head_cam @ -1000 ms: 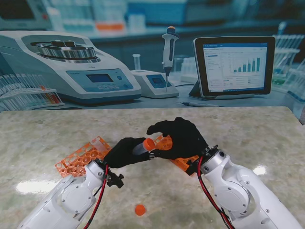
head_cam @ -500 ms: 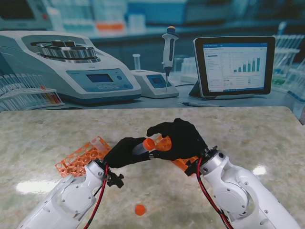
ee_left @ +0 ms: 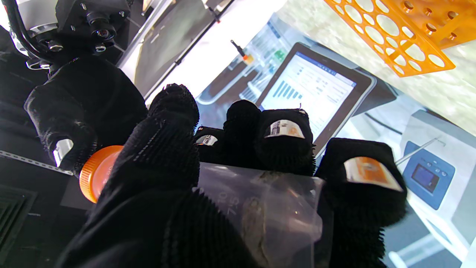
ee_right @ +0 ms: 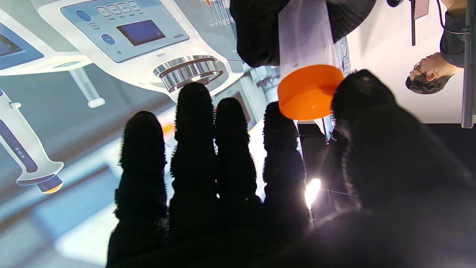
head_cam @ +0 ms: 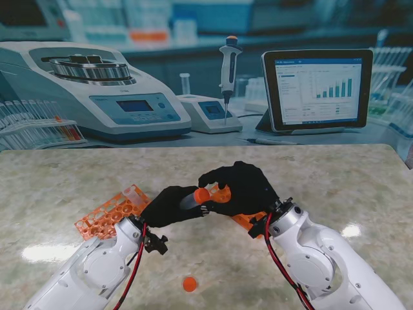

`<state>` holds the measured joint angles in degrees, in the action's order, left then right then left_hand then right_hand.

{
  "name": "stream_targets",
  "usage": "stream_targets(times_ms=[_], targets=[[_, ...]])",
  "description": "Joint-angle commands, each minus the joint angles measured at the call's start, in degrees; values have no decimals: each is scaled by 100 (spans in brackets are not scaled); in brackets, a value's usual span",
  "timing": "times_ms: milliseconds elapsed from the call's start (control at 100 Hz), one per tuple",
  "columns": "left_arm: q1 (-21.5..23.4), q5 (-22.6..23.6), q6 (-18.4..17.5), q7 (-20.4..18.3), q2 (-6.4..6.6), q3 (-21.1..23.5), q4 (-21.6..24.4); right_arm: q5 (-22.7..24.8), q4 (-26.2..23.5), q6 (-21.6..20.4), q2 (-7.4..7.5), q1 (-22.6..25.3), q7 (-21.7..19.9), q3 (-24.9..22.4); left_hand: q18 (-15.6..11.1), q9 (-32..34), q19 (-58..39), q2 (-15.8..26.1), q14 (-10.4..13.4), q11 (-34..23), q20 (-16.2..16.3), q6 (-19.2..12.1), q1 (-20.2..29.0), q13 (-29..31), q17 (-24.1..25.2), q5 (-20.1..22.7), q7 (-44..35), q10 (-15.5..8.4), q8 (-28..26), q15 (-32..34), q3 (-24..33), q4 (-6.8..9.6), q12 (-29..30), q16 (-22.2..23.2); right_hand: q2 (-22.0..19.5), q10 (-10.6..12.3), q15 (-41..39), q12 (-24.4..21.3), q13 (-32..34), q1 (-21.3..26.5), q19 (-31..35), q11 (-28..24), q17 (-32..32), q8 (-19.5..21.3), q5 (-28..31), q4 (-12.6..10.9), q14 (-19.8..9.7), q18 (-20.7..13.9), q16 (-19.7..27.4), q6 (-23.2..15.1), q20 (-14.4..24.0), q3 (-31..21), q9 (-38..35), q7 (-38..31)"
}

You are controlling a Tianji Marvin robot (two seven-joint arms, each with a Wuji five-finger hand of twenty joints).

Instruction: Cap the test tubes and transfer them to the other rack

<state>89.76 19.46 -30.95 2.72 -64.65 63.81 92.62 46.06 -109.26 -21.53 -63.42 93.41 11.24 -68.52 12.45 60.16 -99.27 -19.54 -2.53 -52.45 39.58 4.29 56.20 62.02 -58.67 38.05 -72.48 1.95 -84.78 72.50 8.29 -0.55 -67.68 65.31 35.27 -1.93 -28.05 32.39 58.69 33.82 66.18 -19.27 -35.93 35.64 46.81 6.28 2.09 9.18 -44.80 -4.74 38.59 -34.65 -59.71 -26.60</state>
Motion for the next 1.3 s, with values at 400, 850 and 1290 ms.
stream_targets(times_ms=[400, 850, 1290], targets=[[19, 0, -3, -12, 3, -3, 46, -45, 43, 53, -26, -27, -43, 75, -195, 63, -493, 314, 188, 0, -79, 66, 223, 152, -232, 103, -253, -316, -218, -44, 8, 32, -113, 22, 10, 46, -57, 99, 184, 691, 112, -33, -81, -579, -131, 403, -90, -140, -63, -228, -26, 80, -126, -845], [27, -2, -38, -26, 8, -10, 57, 34, 92, 122, -31, -68, 35, 142, -195, 64, -492, 315, 187, -2, -78, 66, 220, 149, -232, 104, -255, -320, -219, -45, 9, 31, -113, 23, -80, 58, -131, 554, 478, 1606, 132, -36, -347, -1514, -311, 400, -107, -193, -43, -507, -108, -29, -435, -2103], [49, 15, -66, -32, 14, -5, 80, -348, 64, 157, -6, -130, -392, 96, -194, 59, -490, 319, 187, -1, -78, 61, 218, 150, -230, 95, -250, -320, -219, -46, 6, 30, -113, 24, -982, 11, 69, 495, 318, 1941, -51, 198, -205, -1762, -357, 237, 1, -176, 78, -432, -207, -258, -367, -2138]])
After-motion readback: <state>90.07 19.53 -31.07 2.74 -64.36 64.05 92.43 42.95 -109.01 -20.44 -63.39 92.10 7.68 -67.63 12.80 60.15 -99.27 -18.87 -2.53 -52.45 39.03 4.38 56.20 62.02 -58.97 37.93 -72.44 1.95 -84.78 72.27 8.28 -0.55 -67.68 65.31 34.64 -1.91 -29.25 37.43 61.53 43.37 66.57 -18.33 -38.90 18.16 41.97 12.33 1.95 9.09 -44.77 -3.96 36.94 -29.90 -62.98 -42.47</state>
